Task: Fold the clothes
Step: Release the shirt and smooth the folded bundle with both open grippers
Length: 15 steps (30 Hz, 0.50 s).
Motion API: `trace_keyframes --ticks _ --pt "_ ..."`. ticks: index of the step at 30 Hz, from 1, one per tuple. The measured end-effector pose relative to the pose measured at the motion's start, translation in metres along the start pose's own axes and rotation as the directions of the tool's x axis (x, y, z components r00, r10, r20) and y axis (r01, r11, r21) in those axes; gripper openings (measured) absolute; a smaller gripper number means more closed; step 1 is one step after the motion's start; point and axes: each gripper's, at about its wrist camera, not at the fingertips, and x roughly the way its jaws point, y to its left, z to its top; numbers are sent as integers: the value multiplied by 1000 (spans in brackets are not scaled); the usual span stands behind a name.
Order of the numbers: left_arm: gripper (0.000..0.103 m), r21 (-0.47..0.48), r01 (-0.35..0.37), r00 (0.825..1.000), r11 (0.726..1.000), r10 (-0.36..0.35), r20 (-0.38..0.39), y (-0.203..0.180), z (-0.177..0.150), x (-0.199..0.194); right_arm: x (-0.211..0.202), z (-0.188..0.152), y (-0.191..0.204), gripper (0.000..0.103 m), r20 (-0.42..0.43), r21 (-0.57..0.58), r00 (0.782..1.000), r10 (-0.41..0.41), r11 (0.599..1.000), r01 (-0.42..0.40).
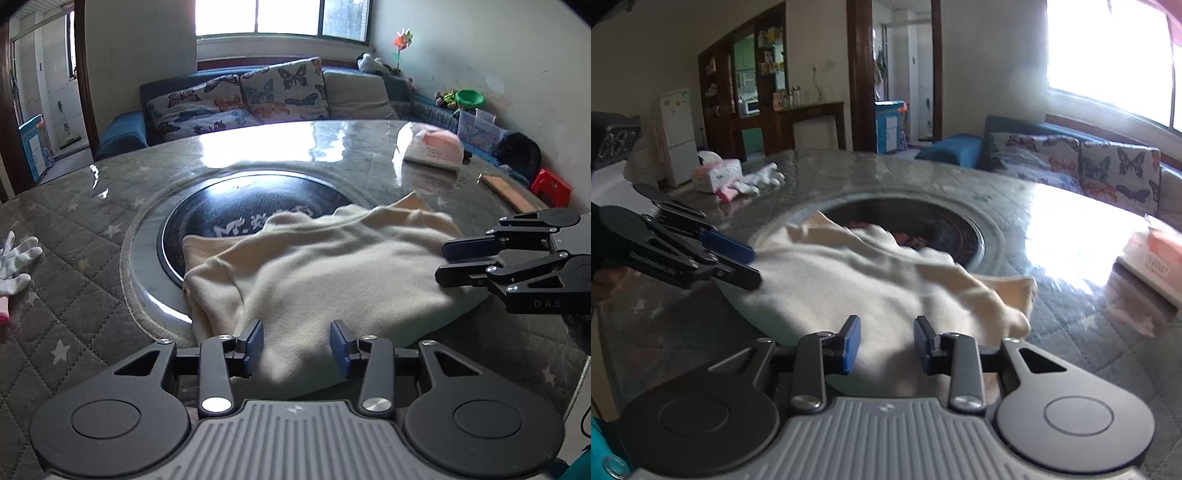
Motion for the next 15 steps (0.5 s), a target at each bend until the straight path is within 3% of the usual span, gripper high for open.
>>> trace_keyframes --ticks 15 --pt "51 12 -35 999 999 35 -5 -4 7 1 0 -4 -7 38 18 20 999 33 999 -34"
